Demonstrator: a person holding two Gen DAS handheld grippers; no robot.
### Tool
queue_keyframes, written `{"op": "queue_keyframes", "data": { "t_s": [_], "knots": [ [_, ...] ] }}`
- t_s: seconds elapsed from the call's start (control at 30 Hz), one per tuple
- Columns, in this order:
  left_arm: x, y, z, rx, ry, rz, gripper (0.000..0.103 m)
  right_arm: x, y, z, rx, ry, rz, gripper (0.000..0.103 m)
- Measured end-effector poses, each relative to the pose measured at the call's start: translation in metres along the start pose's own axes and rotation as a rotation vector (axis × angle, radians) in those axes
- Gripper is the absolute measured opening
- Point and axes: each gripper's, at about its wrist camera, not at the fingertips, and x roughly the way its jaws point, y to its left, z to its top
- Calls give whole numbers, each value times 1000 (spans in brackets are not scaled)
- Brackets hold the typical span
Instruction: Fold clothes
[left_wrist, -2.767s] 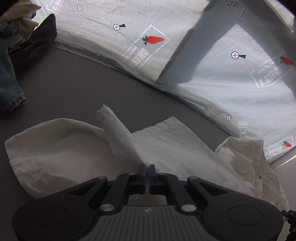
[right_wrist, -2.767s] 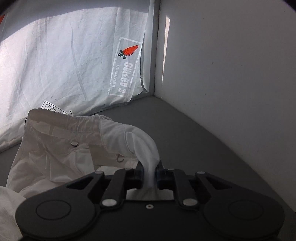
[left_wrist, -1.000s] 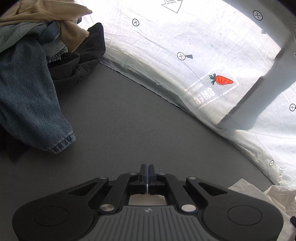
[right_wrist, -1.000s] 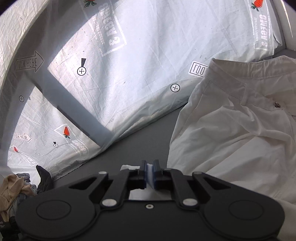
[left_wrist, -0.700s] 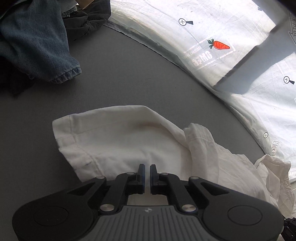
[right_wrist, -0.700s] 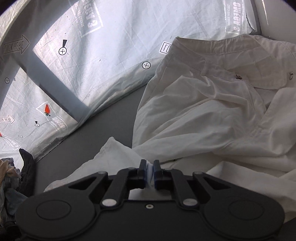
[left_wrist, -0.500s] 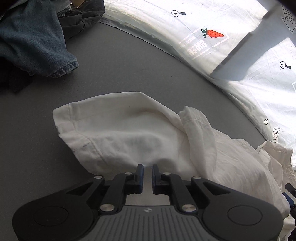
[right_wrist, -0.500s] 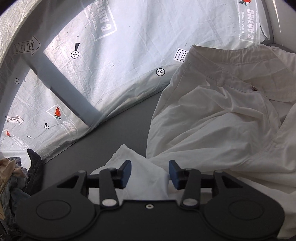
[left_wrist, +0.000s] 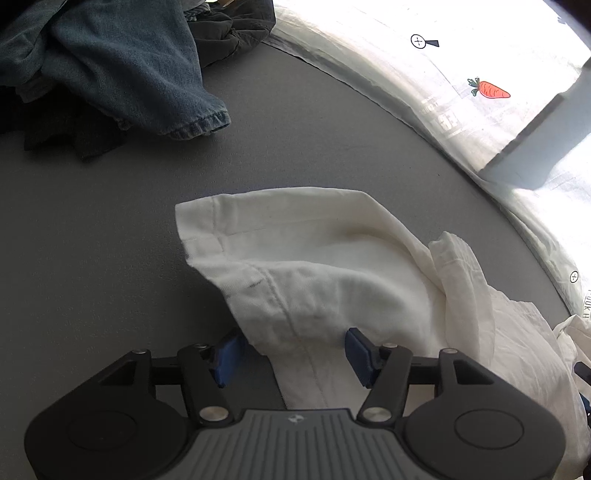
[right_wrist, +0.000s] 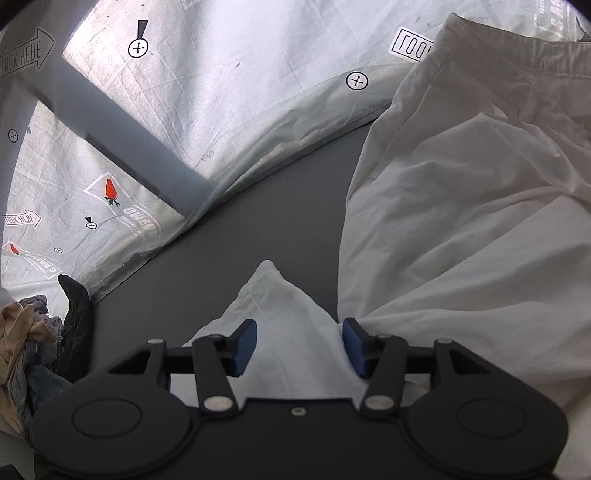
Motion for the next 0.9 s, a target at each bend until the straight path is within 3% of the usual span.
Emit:
{"op": "queue_keyframes", "data": {
  "t_s": [0.13, 0.3, 0.37, 0.43, 0.47, 0.5, 0.6, 0.7, 0.9],
  "knots": [
    [-4, 11, 6, -39, -56, 5, 70, -4, -1, -3, 12, -10, 6, 53],
    [8, 22, 22, -106, -68, -91, 74, 0, -5, -9, 49, -23, -5, 53],
    [15, 19, 27, -113, -55, -120, 64, 0, -3, -8, 57, -25, -5, 53],
    [20, 12, 32, -101, -47, -142, 21, -1, 0, -9, 47, -27, -8, 46],
    [20, 5, 36, -69, -58, -137, 17, -2, 1, -9, 39, -29, -11, 29],
    [20, -1, 40, -38, -69, -131, 14, -3, 1, -10, 39, -36, -19, 15],
    [21, -19, 56, 36, -104, -128, 10, -10, -5, -11, 115, -77, -10, 5],
    [19, -32, 82, 77, -146, -155, 9, -25, -11, -11, 223, -152, 68, 4],
    [13, -74, 167, 174, -287, -246, 7, -64, 11, -4, 254, -301, 171, 3]
  ]
}}
